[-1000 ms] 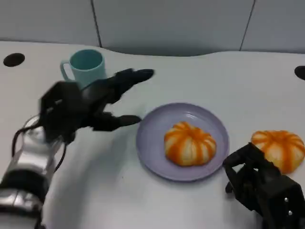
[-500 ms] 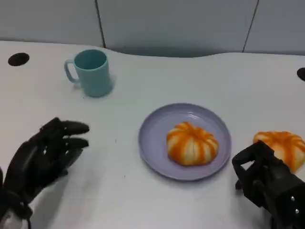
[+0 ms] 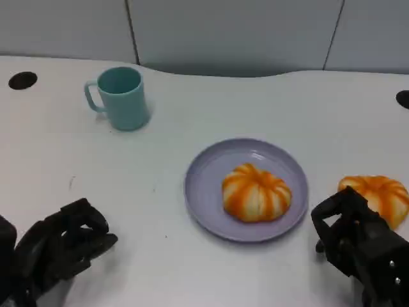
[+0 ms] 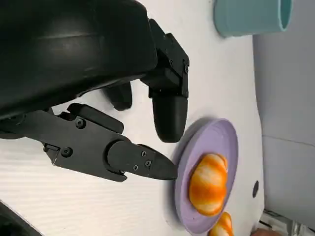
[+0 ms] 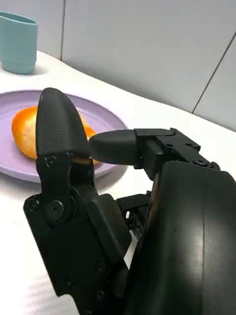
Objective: Grasp the bread from the table and place it into the plate.
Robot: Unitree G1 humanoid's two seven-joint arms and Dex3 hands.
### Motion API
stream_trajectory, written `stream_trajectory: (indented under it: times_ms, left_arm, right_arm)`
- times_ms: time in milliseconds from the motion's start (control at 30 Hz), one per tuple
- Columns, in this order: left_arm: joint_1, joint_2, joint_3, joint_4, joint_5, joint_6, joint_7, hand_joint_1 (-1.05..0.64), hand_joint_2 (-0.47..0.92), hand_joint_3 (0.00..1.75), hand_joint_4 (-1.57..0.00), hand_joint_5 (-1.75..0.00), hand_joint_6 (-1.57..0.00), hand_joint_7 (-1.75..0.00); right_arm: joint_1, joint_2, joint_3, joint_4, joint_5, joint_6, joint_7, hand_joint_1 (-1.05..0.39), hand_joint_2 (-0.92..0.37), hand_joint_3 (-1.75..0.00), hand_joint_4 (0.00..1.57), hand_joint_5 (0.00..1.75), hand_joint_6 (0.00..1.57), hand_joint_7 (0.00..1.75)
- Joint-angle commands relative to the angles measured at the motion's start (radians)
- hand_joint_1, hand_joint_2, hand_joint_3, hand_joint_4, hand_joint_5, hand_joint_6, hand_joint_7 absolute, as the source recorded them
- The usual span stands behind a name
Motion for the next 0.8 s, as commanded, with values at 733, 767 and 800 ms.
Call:
stream_trajectory:
  times_ms: [733,767,800]
  left_arm:
    - [-0.006,-0.001,0.016,0.041,0.024,-0.017,0.034,-0.37,0.92,0.06,-0.69,-1.75,-0.55,-1.75]
    - [-0.006,-0.001,0.019,0.043,0.022,-0.015,0.033,-0.37,0.92,0.06,-0.70,-1.75,-0.55,-1.75]
    - [-0.006,0.000,0.021,0.049,0.021,-0.024,0.028,-0.37,0.92,0.06,-0.70,-1.75,-0.55,-1.75]
  right_arm:
    - [-0.037,-0.024,-0.027,0.100,0.044,-0.108,0.023,-0.29,-0.92,-0.41,0.62,1.75,0.39,1.68]
    - [-0.034,-0.024,-0.025,0.095,0.044,-0.105,0.024,-0.29,-0.92,-0.41,0.62,1.75,0.39,1.67]
    - [-0.032,-0.024,-0.024,0.094,0.042,-0.106,0.024,-0.29,-0.92,-0.41,0.62,1.75,0.39,1.67]
